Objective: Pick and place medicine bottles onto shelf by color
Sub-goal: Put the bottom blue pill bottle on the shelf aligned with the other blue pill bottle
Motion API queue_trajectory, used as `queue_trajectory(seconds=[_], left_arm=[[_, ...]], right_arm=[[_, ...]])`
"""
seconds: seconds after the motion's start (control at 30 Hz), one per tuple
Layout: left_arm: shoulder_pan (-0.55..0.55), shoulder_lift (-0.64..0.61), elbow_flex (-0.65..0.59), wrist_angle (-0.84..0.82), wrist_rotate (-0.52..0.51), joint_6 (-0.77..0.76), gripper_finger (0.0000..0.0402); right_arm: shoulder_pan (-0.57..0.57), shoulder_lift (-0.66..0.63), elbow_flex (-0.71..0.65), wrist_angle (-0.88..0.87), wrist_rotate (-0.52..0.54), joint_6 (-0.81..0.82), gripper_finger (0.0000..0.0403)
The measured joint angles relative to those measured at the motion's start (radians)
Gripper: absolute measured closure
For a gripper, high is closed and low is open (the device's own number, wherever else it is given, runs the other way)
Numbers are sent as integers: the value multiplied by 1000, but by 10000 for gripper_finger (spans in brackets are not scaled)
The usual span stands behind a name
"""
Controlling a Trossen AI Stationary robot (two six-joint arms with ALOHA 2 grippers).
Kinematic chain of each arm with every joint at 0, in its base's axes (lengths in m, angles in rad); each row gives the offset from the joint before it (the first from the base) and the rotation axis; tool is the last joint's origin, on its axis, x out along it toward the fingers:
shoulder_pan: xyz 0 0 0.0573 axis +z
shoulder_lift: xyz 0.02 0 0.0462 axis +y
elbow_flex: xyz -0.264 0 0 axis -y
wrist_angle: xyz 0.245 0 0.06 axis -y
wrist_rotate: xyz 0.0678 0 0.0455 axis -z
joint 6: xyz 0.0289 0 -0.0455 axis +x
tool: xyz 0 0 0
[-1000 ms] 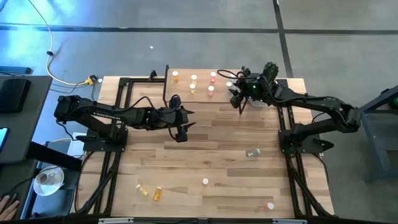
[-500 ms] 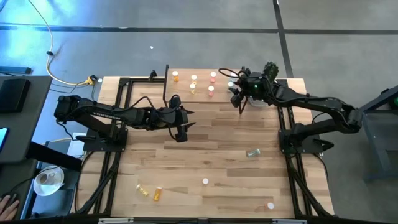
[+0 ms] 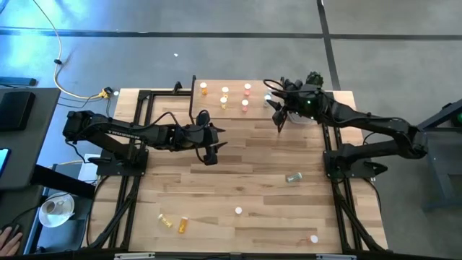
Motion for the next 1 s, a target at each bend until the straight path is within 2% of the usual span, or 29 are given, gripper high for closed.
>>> queue_trajectory(seconds=[0.2, 0.37, 0.53, 1.0], left_arm=[[0, 0, 0, -11, -35, 27, 202], [0, 0, 0, -40, -104, 34, 202], [5, 0, 0, -80, -180, 27, 202], [108, 0, 0, -142, -176, -28, 202]], right_arm=[[1, 61, 157, -150, 23, -28, 233], [1, 141, 279, -306, 46, -32, 233], [15, 224, 348, -357, 55, -49, 233], [34, 413, 470, -488, 70, -130, 233]])
